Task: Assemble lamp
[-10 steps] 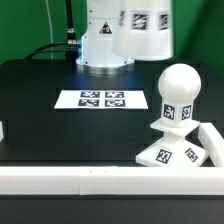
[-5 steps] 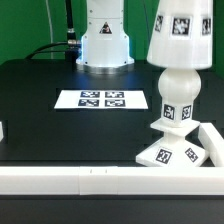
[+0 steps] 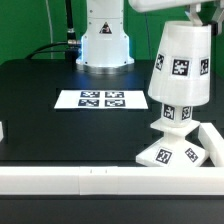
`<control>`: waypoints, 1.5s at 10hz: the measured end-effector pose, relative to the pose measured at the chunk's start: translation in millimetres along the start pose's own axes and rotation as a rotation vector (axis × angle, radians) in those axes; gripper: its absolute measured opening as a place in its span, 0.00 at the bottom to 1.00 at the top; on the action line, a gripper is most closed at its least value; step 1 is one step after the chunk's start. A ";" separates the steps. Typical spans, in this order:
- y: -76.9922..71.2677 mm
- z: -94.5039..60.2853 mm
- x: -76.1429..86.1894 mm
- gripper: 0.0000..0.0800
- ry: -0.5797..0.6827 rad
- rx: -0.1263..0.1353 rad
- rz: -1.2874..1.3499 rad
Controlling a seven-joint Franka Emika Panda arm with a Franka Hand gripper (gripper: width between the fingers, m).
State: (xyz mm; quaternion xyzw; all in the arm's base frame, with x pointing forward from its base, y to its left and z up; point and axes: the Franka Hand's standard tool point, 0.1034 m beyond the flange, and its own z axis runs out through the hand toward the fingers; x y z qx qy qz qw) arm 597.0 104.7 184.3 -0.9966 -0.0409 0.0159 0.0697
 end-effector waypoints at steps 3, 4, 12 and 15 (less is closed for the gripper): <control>0.8 5.7 -3.3 0.06 -0.011 0.000 0.002; 2.5 7.4 -5.0 0.06 -0.015 -0.001 0.004; 7.4 -2.7 -15.9 0.73 -0.012 -0.003 0.028; 3.4 -11.7 -18.6 0.87 0.000 -0.003 0.057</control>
Offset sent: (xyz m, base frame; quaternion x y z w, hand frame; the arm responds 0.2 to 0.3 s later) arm -0.0075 -0.0067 -0.0040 -0.0028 0.0079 -0.0006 1.0000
